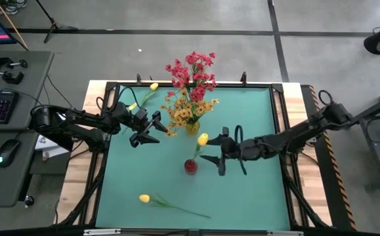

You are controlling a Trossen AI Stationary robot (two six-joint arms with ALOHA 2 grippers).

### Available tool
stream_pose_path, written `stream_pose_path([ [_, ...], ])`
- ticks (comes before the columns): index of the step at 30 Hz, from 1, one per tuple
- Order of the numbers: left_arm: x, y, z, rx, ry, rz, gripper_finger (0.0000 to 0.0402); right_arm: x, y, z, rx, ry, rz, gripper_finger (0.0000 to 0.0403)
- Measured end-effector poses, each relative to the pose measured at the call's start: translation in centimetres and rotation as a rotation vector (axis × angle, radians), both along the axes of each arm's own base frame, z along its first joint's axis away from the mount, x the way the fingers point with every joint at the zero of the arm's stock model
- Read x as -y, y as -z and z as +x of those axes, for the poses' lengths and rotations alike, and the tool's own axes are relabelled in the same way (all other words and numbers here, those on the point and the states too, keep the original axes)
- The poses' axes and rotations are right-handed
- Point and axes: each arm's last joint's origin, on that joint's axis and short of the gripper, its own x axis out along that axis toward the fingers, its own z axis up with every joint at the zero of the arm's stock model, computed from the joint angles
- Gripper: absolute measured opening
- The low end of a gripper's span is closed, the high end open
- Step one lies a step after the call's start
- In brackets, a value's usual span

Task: Sort flowers into vase by color
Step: Put the top yellow tulip into the red vase

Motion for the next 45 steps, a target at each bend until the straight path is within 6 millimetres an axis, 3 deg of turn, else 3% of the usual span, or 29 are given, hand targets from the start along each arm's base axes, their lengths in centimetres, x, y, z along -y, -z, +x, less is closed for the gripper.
stream_pose_path([
  [18,0.0,0.7,0.1,-0.072,-0.001,-0.026,0.0278,-0.5,2.1,-1.7,-0.246,0.027,0.09,0.0248],
  [23,-0.3,-1.3,0.1,0.059,-0.002,-0.008,0.0278,-0.4,2.1,-1.8,-0.248,0.051,0.079,0.0248],
  [32,-0.9,-2.7,-1.1,0.083,-0.015,-0.015,0.0278,-0.4,2.1,-1.8,-0.251,0.051,0.077,0.0248],
  [39,-2.9,-2.5,-2.7,-0.035,-0.208,-0.039,0.0278,-0.4,2.2,-1.8,-0.257,0.06,0.098,0.0248],
  [45,-4.2,-2.1,-4.7,-0.159,-0.587,-0.023,0.0278,-0.4,2.4,-1.9,-0.267,0.069,0.113,0.0248],
])
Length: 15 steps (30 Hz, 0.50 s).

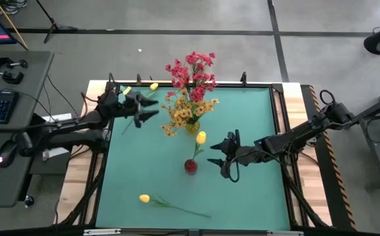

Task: Sort flowers into vase by color
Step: Put the top yellow tulip into the red vase

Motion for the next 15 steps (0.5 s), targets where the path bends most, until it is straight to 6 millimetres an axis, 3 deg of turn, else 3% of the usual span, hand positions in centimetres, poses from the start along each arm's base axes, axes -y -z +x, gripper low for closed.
stream_pose_path([
  [7,-0.8,2.3,-2.0,-0.332,-0.593,-0.006,0.0278,0.2,0.1,-0.1,0.003,0.059,-0.028,0.0248],
  [15,-1.7,5.4,-2.7,-0.624,-0.869,-0.115,0.0278,0.4,0.0,0.0,0.013,0.098,-0.048,0.0248],
])
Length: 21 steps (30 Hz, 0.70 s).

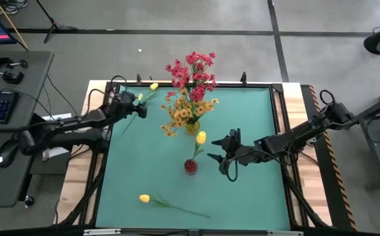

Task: Sort flowers into vase by color
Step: Put the top yellow tulip into the red vase

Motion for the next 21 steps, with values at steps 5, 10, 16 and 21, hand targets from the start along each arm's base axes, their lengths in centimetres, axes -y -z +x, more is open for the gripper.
stream_pose_path([
  [5,-1.1,1.6,0.6,-0.099,-0.039,-0.095,0.0278,0.3,-0.1,0.1,0.007,0.019,-0.032,0.0248],
  [10,-2.4,3.2,1.3,-0.227,-0.089,-0.141,0.0278,0.9,-0.1,0.3,0.006,0.04,-0.039,0.0248],
  [16,-3.7,4.7,2.2,-0.299,-0.124,-0.168,0.0278,1.2,-0.1,0.4,0.002,0.048,-0.034,0.0248],
  [21,-4.3,5.5,3.1,-0.308,-0.088,-0.162,0.0278,1.2,0.0,0.4,0.001,0.047,-0.025,0.0248],
])
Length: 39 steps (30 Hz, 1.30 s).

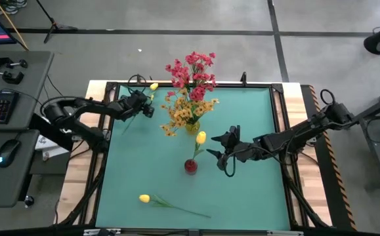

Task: Sort flowers into vase by color
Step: Put the top yellow tulip into the red vase

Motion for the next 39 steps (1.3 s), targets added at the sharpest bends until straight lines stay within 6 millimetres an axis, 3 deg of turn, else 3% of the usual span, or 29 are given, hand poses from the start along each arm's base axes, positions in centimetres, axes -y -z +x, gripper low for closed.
stream_pose_path([
  [4,0.0,0.1,0.2,-0.02,-0.007,0.009,0.0267,0.0,0.0,0.0,0.001,0.002,0.005,0.0248],
  [7,0.0,0.2,0.2,-0.024,0.003,0.0,0.0229,0.0,0.0,0.0,0.001,0.001,0.005,0.0248],
  [14,0.1,0.3,0.1,-0.054,0.028,-0.01,0.0042,0.0,0.0,0.0,-0.002,-0.001,0.005,0.0248],
  [16,0.1,0.3,0.1,-0.066,0.033,-0.007,0.0014,0.0,0.0,0.0,-0.002,-0.001,0.005,0.0248],
  [21,0.4,-0.5,-0.2,-0.08,0.049,0.012,0.0009,0.0,0.0,0.0,-0.002,-0.001,0.006,0.0248],
  [28,1.9,-4.8,-0.1,0.06,0.083,0.162,0.0004,0.0,0.2,-0.1,-0.013,0.018,0.036,0.0248],
  [39,8.4,-11.9,-0.9,0.353,0.242,0.464,0.0001,0.1,0.3,-0.2,-0.02,0.03,0.052,0.0248],
])
